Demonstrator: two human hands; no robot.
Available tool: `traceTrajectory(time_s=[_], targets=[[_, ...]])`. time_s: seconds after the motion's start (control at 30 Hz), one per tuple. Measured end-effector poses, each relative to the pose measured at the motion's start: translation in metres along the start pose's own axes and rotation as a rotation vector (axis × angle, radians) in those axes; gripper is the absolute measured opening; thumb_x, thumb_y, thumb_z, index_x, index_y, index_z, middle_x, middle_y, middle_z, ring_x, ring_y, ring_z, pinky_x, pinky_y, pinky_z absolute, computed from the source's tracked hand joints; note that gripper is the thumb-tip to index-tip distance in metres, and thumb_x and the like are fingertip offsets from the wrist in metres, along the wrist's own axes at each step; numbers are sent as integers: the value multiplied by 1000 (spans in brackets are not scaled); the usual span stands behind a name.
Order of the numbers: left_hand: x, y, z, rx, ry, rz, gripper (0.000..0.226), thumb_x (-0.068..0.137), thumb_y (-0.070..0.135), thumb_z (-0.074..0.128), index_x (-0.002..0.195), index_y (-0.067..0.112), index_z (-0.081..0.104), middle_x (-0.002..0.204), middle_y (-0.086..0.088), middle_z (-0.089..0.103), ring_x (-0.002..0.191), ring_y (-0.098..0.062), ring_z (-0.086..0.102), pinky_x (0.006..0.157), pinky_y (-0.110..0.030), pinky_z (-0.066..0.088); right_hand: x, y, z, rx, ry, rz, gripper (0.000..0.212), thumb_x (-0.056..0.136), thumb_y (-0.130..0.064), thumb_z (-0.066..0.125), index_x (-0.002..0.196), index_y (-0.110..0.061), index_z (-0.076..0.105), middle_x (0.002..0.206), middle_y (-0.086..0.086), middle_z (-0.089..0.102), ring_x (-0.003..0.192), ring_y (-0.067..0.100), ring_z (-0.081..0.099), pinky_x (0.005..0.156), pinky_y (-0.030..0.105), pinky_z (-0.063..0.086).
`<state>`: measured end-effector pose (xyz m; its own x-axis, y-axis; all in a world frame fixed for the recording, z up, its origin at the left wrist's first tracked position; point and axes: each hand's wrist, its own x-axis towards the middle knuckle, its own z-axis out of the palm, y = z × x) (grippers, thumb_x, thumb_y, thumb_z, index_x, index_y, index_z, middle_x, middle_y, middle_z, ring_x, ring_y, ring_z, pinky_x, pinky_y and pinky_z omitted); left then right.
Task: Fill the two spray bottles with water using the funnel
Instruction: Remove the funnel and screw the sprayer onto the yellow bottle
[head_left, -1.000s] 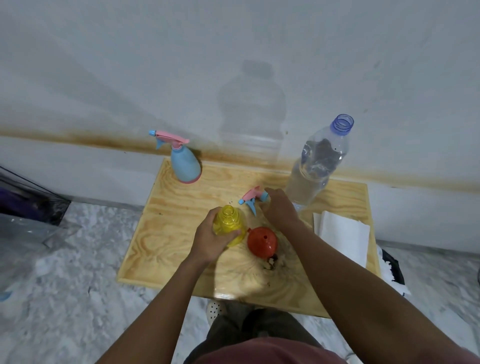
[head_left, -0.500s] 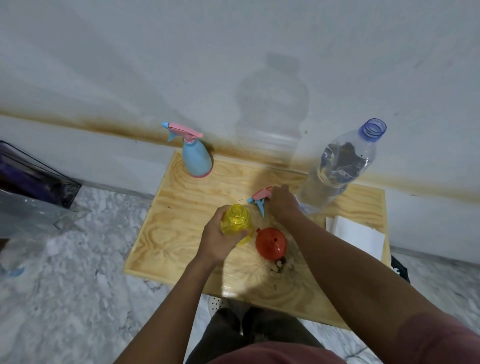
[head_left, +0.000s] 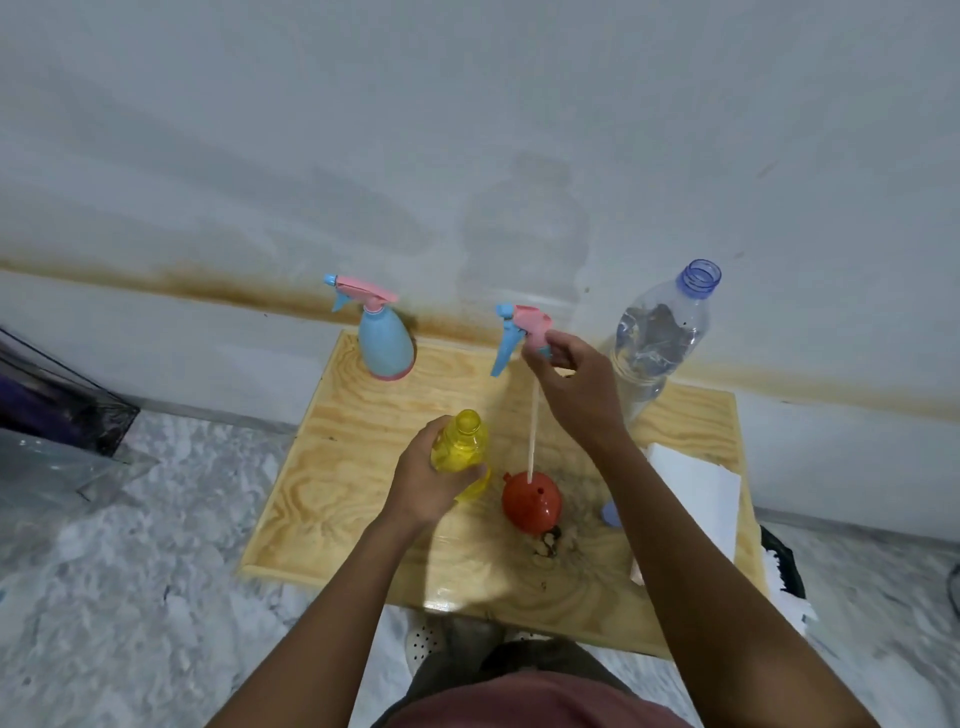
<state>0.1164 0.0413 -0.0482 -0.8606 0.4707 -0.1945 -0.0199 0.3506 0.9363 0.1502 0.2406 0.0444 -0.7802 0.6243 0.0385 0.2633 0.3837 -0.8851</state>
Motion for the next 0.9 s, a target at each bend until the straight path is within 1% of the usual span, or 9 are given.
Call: traceTrajectory(time_s=[0.13,0.2,0.3,0.47,0.6,0.67,0.77,0.83,0.9], targets=[[3,0,-1,38,-8,18,69,61,49,83,124,31,61,122,7,65,114,-10,60,95,-29,49,-11,-42,-18,324,97,-30,34,90,-17,69,122,-6,64,94,-8,71,76,-10,66,73,10,51],[3,1,-1,56,-11,14,74,59,53,82,126,29,60,123,6,64,115,-12,59,97,-31,49,-16,-58,-24,442,134,-59,34,91,-16,68,123,-6,62,89,-9,72,83,13,73,77,26,56],[2,3,0,85,-21,22,75,60,45,84,128,25,60,123,4,62,115,-13,57,99,-32,47,-20,-70,-27,517,152,-146,27,92,-19,65,119,-16,62,81,-2,73,89,50,61,75,40,54],[-1,8,0,127,-44,69,79,62,48,84,133,25,58,123,5,60,115,-14,56,98,-32,46,-23,-77,-23,533,160,-142,30,94,-13,63,124,-11,60,87,-17,74,92,42,65,84,41,56],[-5,20,-2,104,-30,114,71,61,53,82,126,36,60,114,8,60,108,-9,58,95,-34,49,-31,-69,-9,513,115,-106,28,93,-17,66,120,-20,61,92,24,68,93,59,55,85,64,48],[-7,26,-4,89,-20,142,60,65,44,87,120,43,61,109,8,61,104,-7,58,92,-31,50,-36,-65,-1,493,78,-92,30,92,-17,67,121,-17,61,91,23,68,85,53,62,79,59,53],[-8,34,-6,74,15,152,66,66,44,88,125,35,62,109,7,61,104,-6,58,91,-26,48,-42,-56,8,427,-4,-73,35,92,-15,67,125,-8,60,63,-2,70,48,7,53,53,22,45],[-7,38,-6,64,37,151,76,61,54,85,129,31,61,112,7,61,107,-8,58,92,-26,49,-45,-51,13,405,-55,-58,35,91,-17,69,124,-9,62,63,-16,67,53,-1,57,59,14,44],[-5,43,-6,47,59,141,80,57,59,82,129,29,61,113,6,61,109,-9,59,93,-28,50,-46,-50,16,390,-87,-54,28,89,-19,71,118,-20,66,92,-17,72,81,1,70,76,22,54]])
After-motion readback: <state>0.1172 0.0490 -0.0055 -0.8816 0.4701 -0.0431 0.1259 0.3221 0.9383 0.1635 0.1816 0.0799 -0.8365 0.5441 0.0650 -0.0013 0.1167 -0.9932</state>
